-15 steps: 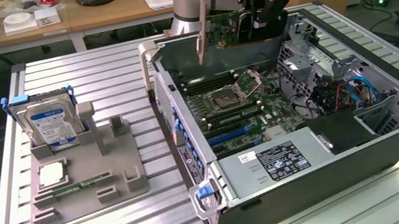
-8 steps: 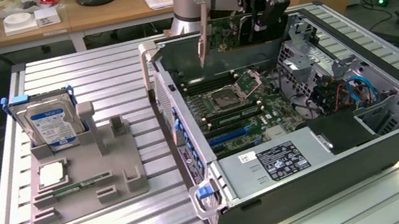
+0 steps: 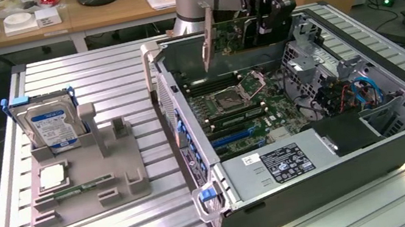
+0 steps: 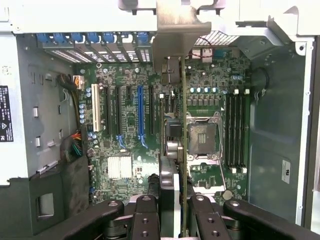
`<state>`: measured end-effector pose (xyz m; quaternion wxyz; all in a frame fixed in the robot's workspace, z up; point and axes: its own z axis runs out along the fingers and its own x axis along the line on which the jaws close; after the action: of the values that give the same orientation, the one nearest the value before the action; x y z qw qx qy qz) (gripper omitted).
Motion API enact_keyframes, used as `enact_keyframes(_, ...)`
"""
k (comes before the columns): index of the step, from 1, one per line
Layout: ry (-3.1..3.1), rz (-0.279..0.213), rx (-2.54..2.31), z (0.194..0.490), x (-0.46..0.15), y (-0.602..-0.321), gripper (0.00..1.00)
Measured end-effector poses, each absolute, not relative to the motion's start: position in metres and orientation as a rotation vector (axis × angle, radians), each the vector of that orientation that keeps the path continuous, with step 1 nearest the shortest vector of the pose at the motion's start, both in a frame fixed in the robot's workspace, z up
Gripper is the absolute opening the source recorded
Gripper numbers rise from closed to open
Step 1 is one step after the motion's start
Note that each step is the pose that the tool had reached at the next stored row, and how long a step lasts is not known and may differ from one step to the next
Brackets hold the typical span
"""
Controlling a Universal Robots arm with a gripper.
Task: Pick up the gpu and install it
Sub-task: 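Insert the gpu into the slot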
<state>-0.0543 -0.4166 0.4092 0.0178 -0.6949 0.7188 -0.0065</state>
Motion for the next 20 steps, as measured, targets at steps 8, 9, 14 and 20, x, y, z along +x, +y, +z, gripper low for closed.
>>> enact_keyframes(8, 2.23, -0.02, -2.161, 0.4068, -0.0543, -0.4223, 0.28)
enact_keyframes(9, 2.23, -0.02, -2.161, 0.4062, -0.0543, -0.423, 0.28)
enact_keyframes(14, 2.225, -0.031, -2.156, 0.4028, -0.0543, -0.4233, 0.28)
enact_keyframes(20, 2.224, -0.033, -2.154, 0.3996, -0.0544, -0.4246, 0.28)
